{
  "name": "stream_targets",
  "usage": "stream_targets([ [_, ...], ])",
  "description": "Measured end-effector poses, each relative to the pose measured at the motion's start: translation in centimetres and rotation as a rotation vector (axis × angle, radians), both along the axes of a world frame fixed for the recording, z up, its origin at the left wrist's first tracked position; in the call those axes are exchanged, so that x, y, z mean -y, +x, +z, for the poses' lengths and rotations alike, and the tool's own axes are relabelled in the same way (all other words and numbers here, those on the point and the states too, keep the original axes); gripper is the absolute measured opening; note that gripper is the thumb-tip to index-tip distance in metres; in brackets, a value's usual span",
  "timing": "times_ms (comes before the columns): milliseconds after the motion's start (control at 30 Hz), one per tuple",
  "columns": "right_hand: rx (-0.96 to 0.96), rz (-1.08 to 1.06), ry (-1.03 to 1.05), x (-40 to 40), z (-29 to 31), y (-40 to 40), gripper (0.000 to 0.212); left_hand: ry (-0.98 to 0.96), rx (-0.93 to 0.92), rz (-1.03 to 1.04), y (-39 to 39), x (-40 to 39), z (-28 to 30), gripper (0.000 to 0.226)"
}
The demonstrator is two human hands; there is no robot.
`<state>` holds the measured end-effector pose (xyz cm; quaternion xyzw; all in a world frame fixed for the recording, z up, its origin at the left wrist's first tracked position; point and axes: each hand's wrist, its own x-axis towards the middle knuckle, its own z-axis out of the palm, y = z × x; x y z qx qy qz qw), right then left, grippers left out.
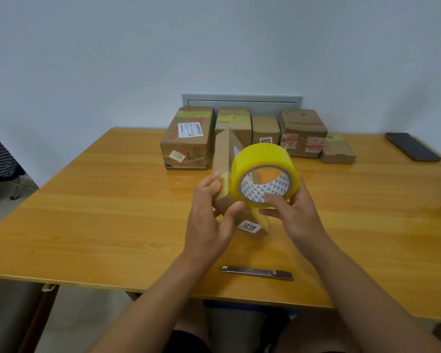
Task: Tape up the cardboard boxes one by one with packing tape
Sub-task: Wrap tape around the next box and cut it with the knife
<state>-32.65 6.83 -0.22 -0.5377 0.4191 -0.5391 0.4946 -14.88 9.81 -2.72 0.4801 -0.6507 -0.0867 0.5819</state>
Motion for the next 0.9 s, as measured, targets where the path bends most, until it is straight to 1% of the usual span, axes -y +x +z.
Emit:
stream_targets([
  [67,-0.036,0.003,-0.006,0.2,0.2,-0.1,0.073,0.062,-0.042,-0.017,-0.2,0.0,-0.6,0.055],
  [133,-0.078,0.02,-0.012,0.1,0.2,0.0,0.072,0.09,-0.042,-0.012,0.1,0.1,-0.9,0.056],
  [300,-0.137,0.052,-0.022,0.4,-0.4,1.0,0.056,0.13,0.114,0.012,1.5,0.2,-0.9,0.056],
  [367,-0.145,0.073,0.0,0.5,-0.9,1.6,0.059,0.172,0.131,0.046,2.0,0.0,-1.3,0.055],
  [500,-0.157,0.113,0.023,0.5,-1.8,2.9,0.064,0.248,0.106,0.065,2.8,-0.7,-1.8,0.058],
  [567,-0.161,0.13,0.019,0.7,-1.9,3.2,0.061,0.287,0.092,0.076,3.2,-0.9,-2.0,0.052],
  [733,-0.23,0.164,-0.008,1.1,-2.1,4.3,0.056,0.414,0.089,0.113,4.1,-1.0,-2.5,0.026],
  [800,-0.257,0.162,-0.023,1.1,-2.2,4.6,0.056,0.439,0.109,0.137,4.3,-1.2,-2.5,0.026],
  [900,-0.341,0.146,-0.049,1.2,-2.5,4.8,0.056,0.476,0.162,0.191,4.7,-1.2,-2.9,0.034],
])
